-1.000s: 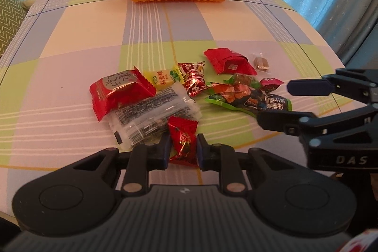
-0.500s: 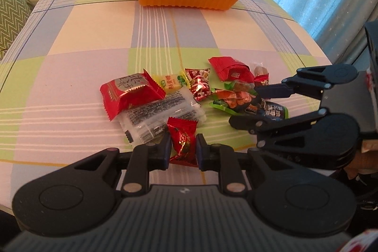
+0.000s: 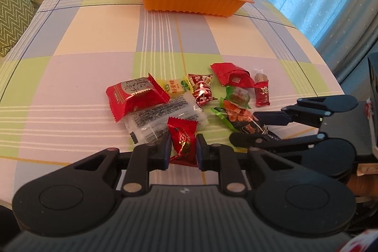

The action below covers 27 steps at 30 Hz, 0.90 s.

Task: Organize snacks
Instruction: 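Grasp the small red candy with the left tool while the right tool grasps the green snack bag, then carry both snacks into the orange tray and open both tools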

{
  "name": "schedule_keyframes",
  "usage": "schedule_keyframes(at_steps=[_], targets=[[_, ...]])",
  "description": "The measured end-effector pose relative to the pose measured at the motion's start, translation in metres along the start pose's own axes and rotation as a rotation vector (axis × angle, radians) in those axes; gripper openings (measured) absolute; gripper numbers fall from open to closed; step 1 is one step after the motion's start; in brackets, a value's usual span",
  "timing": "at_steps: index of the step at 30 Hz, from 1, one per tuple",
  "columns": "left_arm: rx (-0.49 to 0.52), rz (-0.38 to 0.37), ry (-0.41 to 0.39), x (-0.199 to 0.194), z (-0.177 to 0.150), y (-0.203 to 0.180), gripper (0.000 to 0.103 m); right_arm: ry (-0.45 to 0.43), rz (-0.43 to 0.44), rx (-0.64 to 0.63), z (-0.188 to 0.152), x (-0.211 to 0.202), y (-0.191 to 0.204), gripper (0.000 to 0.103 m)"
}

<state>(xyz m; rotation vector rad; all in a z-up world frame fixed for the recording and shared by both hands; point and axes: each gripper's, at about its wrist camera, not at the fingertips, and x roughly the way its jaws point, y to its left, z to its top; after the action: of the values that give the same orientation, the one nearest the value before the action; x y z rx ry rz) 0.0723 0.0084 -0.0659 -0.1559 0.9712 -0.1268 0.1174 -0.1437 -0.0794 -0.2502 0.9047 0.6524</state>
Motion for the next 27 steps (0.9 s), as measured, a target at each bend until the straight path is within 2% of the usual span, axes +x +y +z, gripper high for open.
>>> schedule_keyframes(at_steps=[2, 3, 7, 13, 19, 27], targets=[[-0.004, 0.001, -0.004, -0.002, 0.0, 0.0, 0.019, -0.009, -0.011, -0.013, 0.001, 0.0, 0.004, 0.031], [-0.005, 0.001, -0.006, -0.003, 0.0, 0.0, 0.019, -0.006, -0.009, -0.009, 0.0, -0.001, 0.005, 0.03], [-0.002, 0.0, -0.017, -0.008, 0.002, 0.0, 0.019, -0.029, -0.021, 0.011, -0.006, -0.012, 0.008, 0.03], [0.008, -0.012, -0.041, -0.014, 0.012, -0.006, 0.019, -0.113, -0.04, 0.103, -0.003, -0.044, 0.0, 0.03], [0.033, -0.026, -0.091, -0.015, 0.049, -0.013, 0.019, -0.188, -0.072, 0.189, 0.037, -0.065, -0.028, 0.03], [0.061, -0.032, -0.189, -0.003, 0.134, -0.014, 0.019, -0.271, -0.084, 0.269, 0.12, -0.067, -0.085, 0.03]])
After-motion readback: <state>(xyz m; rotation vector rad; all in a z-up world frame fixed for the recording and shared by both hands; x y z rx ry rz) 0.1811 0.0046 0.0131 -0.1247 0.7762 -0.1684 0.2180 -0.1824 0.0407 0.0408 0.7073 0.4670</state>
